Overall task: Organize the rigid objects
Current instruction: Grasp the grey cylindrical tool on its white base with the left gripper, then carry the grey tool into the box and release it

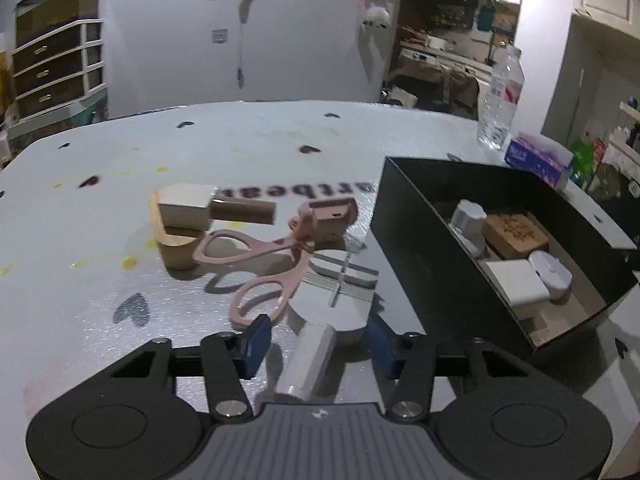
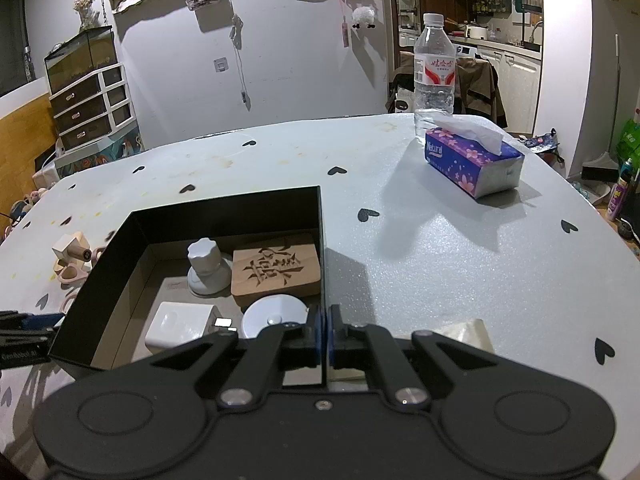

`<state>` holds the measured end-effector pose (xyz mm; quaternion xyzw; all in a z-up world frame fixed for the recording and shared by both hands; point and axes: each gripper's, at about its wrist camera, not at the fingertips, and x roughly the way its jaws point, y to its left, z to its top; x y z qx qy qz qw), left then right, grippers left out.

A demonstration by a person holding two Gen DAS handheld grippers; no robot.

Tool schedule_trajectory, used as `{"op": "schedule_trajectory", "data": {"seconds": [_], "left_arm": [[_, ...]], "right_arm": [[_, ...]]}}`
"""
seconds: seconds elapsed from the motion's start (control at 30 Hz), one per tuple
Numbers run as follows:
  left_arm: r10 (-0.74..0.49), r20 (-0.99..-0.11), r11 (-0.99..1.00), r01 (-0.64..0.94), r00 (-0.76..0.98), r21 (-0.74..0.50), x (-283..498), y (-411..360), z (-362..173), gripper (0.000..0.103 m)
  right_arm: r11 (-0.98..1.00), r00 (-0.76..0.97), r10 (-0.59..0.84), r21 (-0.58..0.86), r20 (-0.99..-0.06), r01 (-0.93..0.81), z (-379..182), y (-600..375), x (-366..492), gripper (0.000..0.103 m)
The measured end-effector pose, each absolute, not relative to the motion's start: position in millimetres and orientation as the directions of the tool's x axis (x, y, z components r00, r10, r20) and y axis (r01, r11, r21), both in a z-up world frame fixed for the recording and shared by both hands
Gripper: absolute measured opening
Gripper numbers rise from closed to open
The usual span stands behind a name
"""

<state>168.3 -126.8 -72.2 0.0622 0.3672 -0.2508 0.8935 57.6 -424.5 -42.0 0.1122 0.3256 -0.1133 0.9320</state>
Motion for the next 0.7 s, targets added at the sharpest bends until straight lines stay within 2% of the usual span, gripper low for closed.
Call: {"op": "schedule_trajectory", "data": {"seconds": [0.1,0.2,0.53,0.7], "left_arm": [[-0.402,-0.706,0.855,0.514,0.584,-0.062,167.5,-130.7,-75.1,0.040],[-0.394,-0.712,0.848,0.529,0.582,-0.037,163.9,-132.6,-74.8,0.021],[-0.393,-0.706,0.859,0.509,0.589,-0.054,160.8,-130.5,-72.5,0.021],[-0.405,-0.652,0.872,0.484,0.640,-0.067,154.1,-123.1,-55.2,0.021]], "right_arm": [[0.949,0.762,-0.138,0.136,-0.633,0.284,-42.3,-424.5,57.7,0.003],[0.949,0.762,-0.139,0.134,-0.632,0.284,-42.1,-424.6,57.5,0.003],[0.949,0.762,-0.138,0.137,-0.633,0.285,-43.7,-424.5,58.1,0.003],[0.949,0.762,-0.138,0.137,-0.632,0.285,-43.7,-424.5,58.1,0.003]]}}
